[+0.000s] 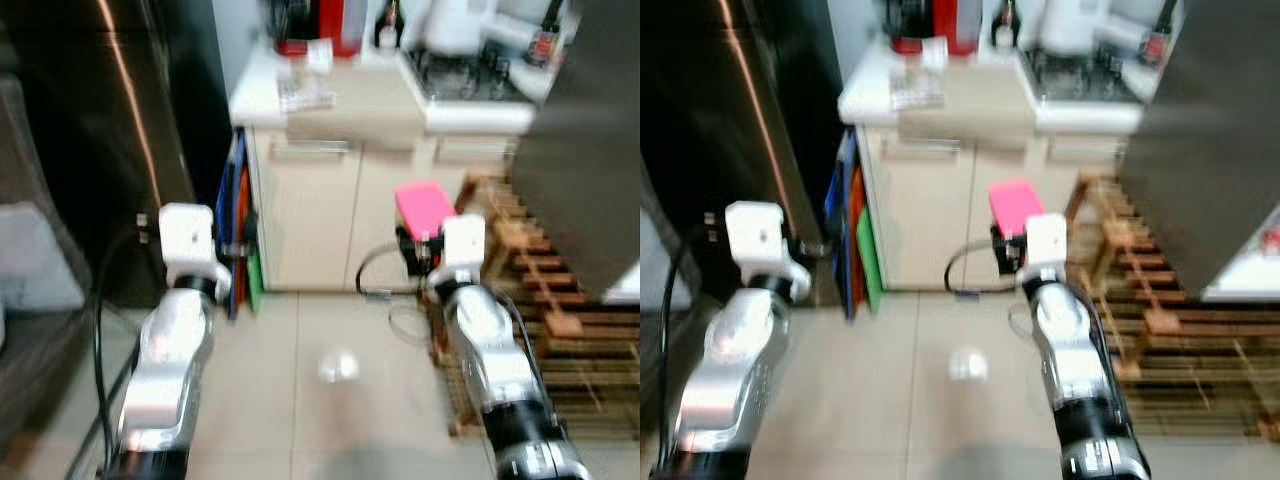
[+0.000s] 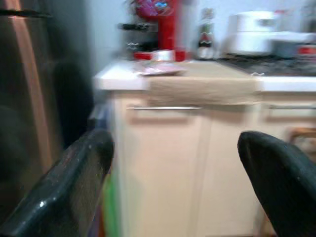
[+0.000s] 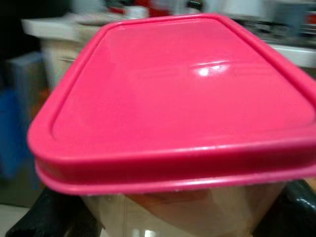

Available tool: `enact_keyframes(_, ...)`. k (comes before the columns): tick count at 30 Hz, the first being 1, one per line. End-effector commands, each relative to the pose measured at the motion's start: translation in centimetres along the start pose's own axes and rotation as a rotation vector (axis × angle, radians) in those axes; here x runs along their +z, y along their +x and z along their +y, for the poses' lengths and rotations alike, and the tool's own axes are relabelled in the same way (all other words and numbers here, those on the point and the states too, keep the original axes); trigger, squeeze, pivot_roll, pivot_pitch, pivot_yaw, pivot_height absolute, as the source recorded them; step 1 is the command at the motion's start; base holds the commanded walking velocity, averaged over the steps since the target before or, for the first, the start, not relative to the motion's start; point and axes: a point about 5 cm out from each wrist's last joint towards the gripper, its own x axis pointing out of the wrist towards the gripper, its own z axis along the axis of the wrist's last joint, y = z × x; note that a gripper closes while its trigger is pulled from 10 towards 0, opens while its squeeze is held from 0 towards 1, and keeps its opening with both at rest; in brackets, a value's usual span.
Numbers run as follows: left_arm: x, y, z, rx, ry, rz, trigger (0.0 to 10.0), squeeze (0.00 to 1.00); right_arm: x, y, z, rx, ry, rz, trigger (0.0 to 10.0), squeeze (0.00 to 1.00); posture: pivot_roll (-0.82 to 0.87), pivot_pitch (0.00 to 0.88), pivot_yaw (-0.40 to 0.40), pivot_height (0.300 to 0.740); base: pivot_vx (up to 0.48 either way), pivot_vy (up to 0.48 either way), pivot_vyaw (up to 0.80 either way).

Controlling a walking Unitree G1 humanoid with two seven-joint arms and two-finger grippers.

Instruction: Restocking fridge

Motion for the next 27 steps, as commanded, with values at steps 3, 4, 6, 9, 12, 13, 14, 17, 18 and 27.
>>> enact_keyframes(3, 0.25, 0.06, 0.03, -0.011, 0.008, -0.006, 10.0, 0.0, 0.39, 0.07, -0.03, -0.007, -0.005, -0.023, 0.0, 0.0, -0.09, 0.0, 0.019, 0.74, 0.0, -0.48, 0.0)
enact_keyframes(4, 0.27, 0.1, 0.07, -0.011, 0.009, -0.007, 10.0, 0.0, 0.39, 0.09, -0.06, -0.009, -0.005, -0.022, 0.0, 0.0, -0.09, 0.0, 0.019, 0.74, 0.0, -0.48, 0.0)
enact_keyframes(6, 0.3, 0.14, 0.11, -0.011, 0.009, -0.007, 10.0, 0.0, 0.45, 0.13, -0.07, -0.011, -0.011, -0.026, 0.0, 0.0, -0.09, 0.0, 0.02, 0.74, 0.0, -0.48, 0.0)
enact_keyframes(9, 0.38, 0.3, 0.12, -0.011, 0.012, -0.01, 10.0, 0.0, 0.71, 0.16, 0.08, -0.001, -0.039, -0.046, 0.0, 0.0, -0.09, 0.0, 0.02, 0.74, 0.0, -0.48, 0.0)
enact_keyframes(12, 0.47, 0.48, 0.1, -0.013, 0.017, -0.014, 10.0, 0.0, 0.71, 0.14, 0.03, -0.006, -0.037, -0.046, 0.0, 0.0, -0.09, 0.0, 0.02, 0.74, 0.0, -0.48, 0.0)
enact_keyframes(13, 0.48, 0.55, 0.14, -0.013, 0.019, -0.015, 10.0, 0.0, 0.68, 0.14, -0.01, -0.009, -0.037, -0.045, 0.0, 0.0, -0.09, 0.0, 0.02, 0.74, 0.0, -0.48, 0.0)
enact_keyframes(14, 0.49, 0.59, 0.17, -0.012, 0.019, -0.015, 10.0, 0.0, 0.66, 0.13, -0.04, -0.011, -0.037, -0.045, 0.0, 0.0, -0.09, 0.0, 0.02, 0.74, 0.0, -0.48, 0.0)
enact_keyframes(17, 0.52, 0.68, 0.26, -0.011, 0.022, -0.016, 10.0, 0.0, 0.59, 0.11, -0.14, -0.018, -0.035, -0.043, 0.0, 0.0, -0.09, 0.0, 0.022, 0.74, 0.0, -0.48, 0.0)
enact_keyframes(18, 0.53, 0.7, 0.27, -0.011, 0.024, -0.017, 10.0, 0.0, 0.59, 0.11, -0.15, -0.019, -0.035, -0.043, 0.0, 0.0, -0.09, 0.0, 0.022, 0.74, 0.0, -0.48, 0.0)
enact_keyframes(27, 0.41, 0.99, 0.31, -0.009, 0.026, -0.014, 10.0, 0.0, 0.51, 0.07, -0.48, -0.046, -0.034, -0.046, 0.0, 0.0, -0.09, 0.0, 0.022, 0.74, 0.0, -0.48, 0.0)
